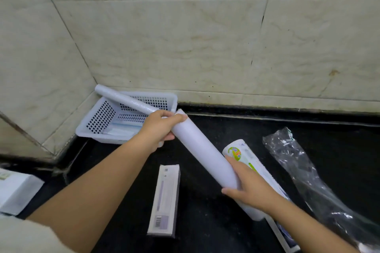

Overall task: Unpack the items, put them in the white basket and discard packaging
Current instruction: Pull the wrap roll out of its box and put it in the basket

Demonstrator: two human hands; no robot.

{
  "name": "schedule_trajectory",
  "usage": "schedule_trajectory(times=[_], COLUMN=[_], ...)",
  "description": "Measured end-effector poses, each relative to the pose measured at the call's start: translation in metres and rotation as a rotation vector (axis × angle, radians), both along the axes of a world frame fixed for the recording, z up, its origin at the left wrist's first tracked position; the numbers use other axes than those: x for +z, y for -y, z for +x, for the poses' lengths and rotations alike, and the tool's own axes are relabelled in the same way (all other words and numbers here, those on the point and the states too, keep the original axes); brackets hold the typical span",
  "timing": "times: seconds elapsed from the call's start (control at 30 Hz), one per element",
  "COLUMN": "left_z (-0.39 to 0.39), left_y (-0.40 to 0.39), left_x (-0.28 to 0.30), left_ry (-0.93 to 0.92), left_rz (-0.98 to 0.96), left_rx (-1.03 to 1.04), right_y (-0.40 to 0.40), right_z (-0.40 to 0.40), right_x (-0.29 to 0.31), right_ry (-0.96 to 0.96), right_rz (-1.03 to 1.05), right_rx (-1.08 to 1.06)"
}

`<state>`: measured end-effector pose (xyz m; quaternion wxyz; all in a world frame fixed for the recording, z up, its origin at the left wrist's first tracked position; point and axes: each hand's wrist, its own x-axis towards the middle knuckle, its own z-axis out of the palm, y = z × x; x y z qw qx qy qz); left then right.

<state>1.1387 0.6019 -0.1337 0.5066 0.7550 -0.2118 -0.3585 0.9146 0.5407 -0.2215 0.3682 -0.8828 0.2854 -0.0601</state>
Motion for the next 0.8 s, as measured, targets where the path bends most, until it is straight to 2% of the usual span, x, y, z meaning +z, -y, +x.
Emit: schedule_trajectory(times=[0.1,0.3,0.43,0.53,0.7,0.8], left_z=[0.019,0.064,0.109,0.150,0.213,0.242], left_y=[-0.010,-0.041,-0.062,-0.058,-0.021,0.008], left_x=[0.010,0.011,-0.016,-0.033,-0.060,-0.084], left_ry=[-0.049,0.481,0.720,0.832,1.018,1.178], left_rz=[-0.046,0.137,0.431,0.559,0.660,0.656], left_rx=[0.080,0.152,-0.029,-0.094,-0.197,-0.280], right_y=[-0.004,0.013,0.033,0.048,0.074,0.090], right_z=[0.022,0.107,0.175,0.215,0.260,0.276], right_x=[0.008,0.050,0.073,0.075,0.054,0.038], right_ry=[0.042,-0.038,-0.115,-0.183,-0.258,-0.263], right_rz=[-0.111,-0.304,-0.366,-0.416,-0.458,-0.447], right_rx=[-0.050,-0.050,-0.033,-0.017,0.013,0.021])
